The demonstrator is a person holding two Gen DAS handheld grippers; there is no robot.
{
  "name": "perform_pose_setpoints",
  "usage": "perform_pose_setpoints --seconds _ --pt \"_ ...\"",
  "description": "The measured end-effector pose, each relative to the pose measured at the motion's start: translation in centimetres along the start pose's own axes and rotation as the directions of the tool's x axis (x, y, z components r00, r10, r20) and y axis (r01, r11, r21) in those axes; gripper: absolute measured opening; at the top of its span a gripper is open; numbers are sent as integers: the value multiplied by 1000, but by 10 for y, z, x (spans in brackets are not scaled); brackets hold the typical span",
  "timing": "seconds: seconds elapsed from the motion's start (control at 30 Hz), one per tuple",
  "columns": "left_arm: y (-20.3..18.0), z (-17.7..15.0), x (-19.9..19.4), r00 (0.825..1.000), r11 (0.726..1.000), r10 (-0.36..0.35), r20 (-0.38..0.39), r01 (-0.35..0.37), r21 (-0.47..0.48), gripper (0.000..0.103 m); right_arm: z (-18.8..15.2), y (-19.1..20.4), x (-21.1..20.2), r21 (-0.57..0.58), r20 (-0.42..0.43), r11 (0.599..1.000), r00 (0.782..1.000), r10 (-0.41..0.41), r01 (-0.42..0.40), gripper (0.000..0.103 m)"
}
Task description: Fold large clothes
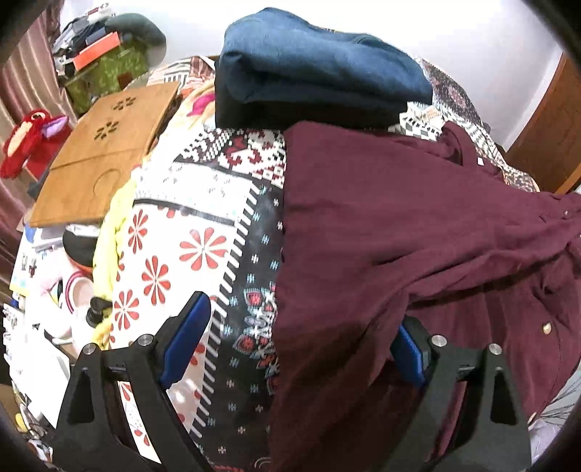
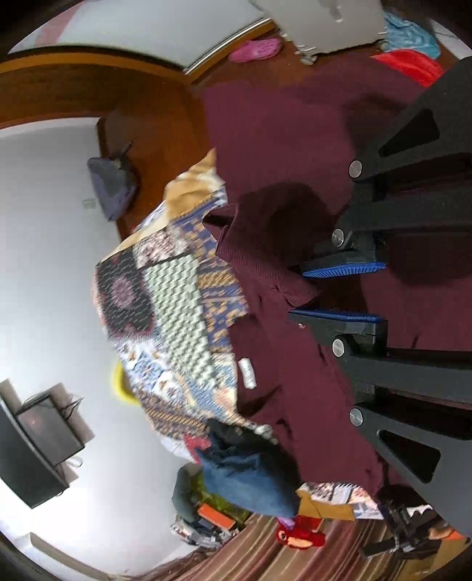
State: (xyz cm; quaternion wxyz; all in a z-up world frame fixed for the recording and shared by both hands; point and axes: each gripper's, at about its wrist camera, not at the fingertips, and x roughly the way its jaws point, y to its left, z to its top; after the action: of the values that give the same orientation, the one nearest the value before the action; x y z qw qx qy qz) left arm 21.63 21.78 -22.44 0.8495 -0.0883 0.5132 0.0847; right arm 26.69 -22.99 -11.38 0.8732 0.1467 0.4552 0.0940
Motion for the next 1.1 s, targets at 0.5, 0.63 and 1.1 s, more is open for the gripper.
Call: perform_pose_setpoints --seconds 0.5,0.63,1.1 --pt "-23 -8 -43 999 997 -32 42 28 77 92 -33 -35 -6 41 -63 994 994 -95 97 31" --pt "-43 3 -72 992 992 -48 114 34 118 92 -28 -41 -28 32 0 993 993 -115 115 38" --pt "-144 71 -111 948 970 -171 267 115 215 92 -10 -104 -98 168 185 977 969 -165 134 67"
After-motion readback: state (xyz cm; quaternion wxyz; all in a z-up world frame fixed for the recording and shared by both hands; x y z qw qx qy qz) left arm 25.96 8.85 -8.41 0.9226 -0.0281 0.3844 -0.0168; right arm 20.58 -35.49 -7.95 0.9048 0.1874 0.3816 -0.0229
